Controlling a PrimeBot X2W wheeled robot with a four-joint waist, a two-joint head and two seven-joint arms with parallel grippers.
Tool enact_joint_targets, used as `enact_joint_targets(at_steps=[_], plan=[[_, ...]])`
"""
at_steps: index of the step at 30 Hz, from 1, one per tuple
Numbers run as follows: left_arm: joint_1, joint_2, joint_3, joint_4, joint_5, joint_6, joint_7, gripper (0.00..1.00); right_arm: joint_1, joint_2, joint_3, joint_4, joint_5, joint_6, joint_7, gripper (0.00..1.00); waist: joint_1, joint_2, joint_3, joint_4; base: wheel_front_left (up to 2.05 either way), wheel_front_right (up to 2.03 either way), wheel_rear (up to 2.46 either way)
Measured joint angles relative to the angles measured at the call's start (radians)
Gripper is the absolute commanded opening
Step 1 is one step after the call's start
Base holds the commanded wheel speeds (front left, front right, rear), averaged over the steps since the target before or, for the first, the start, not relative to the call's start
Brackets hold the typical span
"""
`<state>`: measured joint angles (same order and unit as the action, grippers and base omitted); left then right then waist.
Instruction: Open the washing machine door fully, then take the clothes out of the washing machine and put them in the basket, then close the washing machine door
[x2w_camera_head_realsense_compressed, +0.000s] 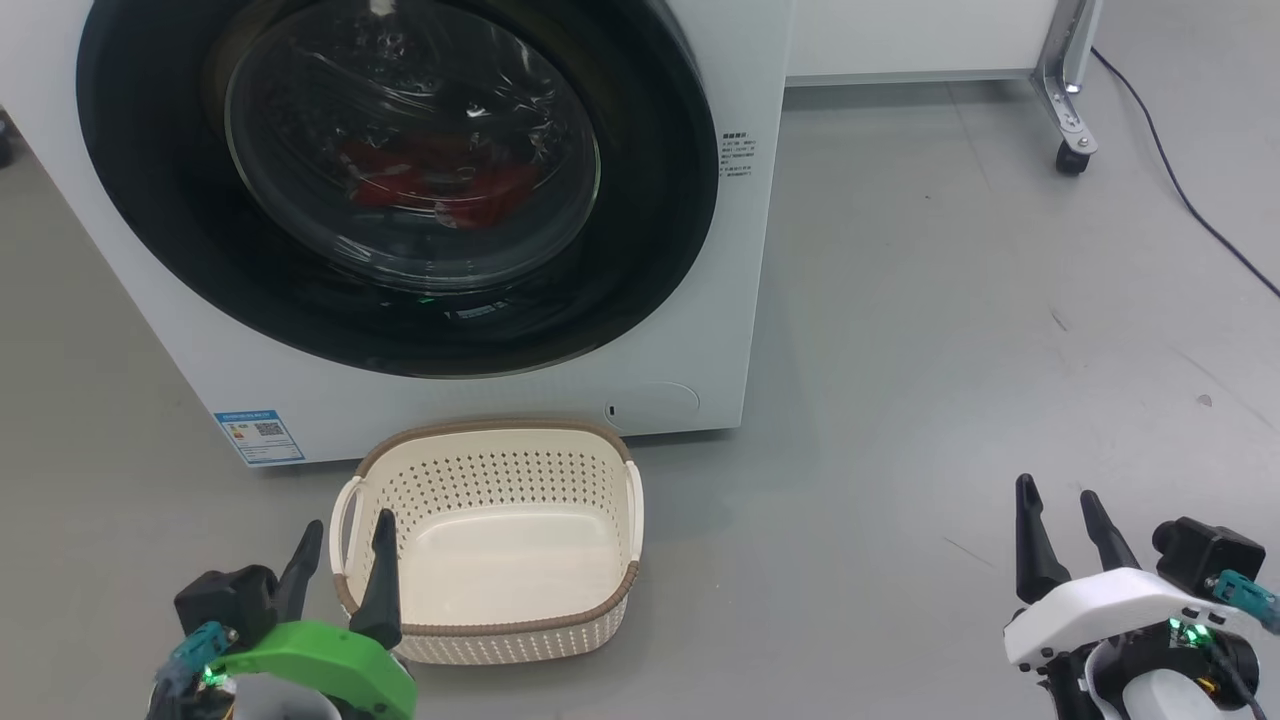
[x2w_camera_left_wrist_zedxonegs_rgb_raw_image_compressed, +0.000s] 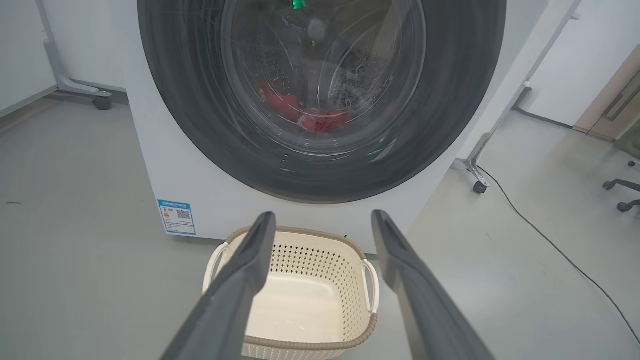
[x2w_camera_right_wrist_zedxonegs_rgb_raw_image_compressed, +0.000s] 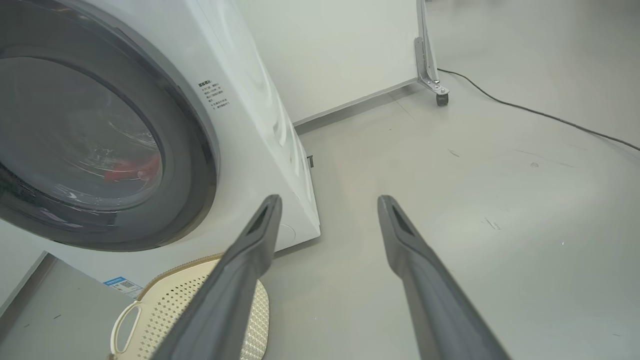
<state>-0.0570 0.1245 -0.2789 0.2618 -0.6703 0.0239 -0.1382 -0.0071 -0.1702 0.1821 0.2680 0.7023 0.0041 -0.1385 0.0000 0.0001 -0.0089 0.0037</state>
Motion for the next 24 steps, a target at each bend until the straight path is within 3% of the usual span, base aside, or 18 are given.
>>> enact_joint_targets(at_steps=[24], plan=[[0.006, -0.017, -0.050, 0.034, 0.299, 0.067, -0.085, 1.00, 0.039, 0.004, 0.086, -0.015, -0.300, -0.053, -0.082, 1.00, 0.0000, 0.0000, -0.006, 0.007, 0.00, 0.00, 0.00]])
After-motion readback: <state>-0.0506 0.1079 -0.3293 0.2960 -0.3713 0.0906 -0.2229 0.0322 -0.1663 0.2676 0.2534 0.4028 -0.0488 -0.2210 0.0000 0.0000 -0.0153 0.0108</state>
